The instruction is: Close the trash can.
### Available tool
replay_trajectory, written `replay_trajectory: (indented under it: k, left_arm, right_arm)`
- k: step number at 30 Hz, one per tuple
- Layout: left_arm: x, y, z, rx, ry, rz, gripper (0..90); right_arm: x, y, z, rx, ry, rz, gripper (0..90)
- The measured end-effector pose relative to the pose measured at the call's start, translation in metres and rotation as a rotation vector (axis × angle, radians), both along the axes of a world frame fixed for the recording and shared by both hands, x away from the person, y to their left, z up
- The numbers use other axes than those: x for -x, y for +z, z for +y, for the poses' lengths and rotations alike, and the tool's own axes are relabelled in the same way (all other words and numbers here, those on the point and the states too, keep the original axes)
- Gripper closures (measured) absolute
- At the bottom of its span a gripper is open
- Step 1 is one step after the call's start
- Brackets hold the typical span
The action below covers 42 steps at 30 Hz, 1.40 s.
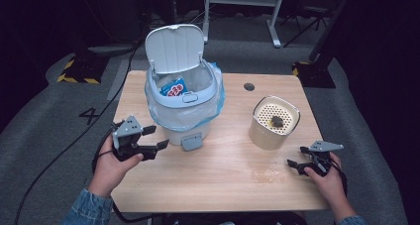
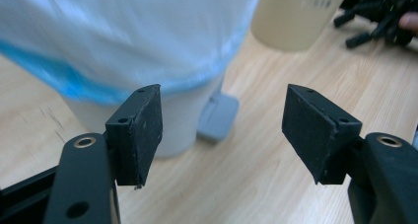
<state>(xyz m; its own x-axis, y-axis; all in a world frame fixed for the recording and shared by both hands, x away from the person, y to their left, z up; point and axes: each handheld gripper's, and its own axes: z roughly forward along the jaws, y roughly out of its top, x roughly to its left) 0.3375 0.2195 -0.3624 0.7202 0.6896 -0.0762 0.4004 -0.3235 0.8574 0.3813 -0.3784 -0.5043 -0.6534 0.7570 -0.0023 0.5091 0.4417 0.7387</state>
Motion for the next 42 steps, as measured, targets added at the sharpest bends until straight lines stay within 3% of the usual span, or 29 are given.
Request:
replay_trajectory:
  k: [4,8,10,12,16,19,24,32,35,42]
  left_arm:
    - [-0.005,0.016,0.002,0.008,0.008,-0.023,32.4]
    - [-0.014,0.040,0.005,-0.004,0.057,-0.087,33.0]
    - [-0.020,0.051,0.006,0.009,0.061,-0.102,33.2]
    - [-0.022,0.055,0.006,0.011,0.064,-0.106,33.1]
    - [-0.036,0.080,0.008,0.015,0.065,-0.139,32.6]
    - [-0.047,0.091,0.010,0.010,0.060,-0.131,31.7]
    - [-0.060,0.101,0.012,-0.006,0.082,-0.134,31.5]
    - [-0.096,0.115,0.024,0.009,0.220,-0.154,31.4]
    - [-0.104,0.117,0.025,0.019,0.230,-0.155,30.9]
    - [-0.127,0.118,0.025,-0.003,0.266,-0.160,30.9]
  right_arm:
    - [0.000,0.000,0.000,0.001,0.000,0.000,15.4]
    - [0.000,0.000,0.000,0.001,0.000,-0.001,15.4]
    - [0.000,0.000,0.000,0.001,0.000,-0.001,15.4]
    - [0.000,0.000,0.000,0.001,0.000,0.000,15.3]
    - [0.000,0.000,0.000,0.001,0.000,-0.001,15.3]
    - [0.000,0.000,0.000,0.001,-0.001,0.000,15.3]
    - [0.000,0.000,0.000,0.001,0.000,-0.001,15.3]
    - [0.000,0.000,0.000,0.001,0.000,0.000,15.3]
    - [0.000,0.000,0.000,0.002,0.000,-0.001,15.3]
    - [0.000,0.000,0.000,0.002,0.000,-0.001,15.3]
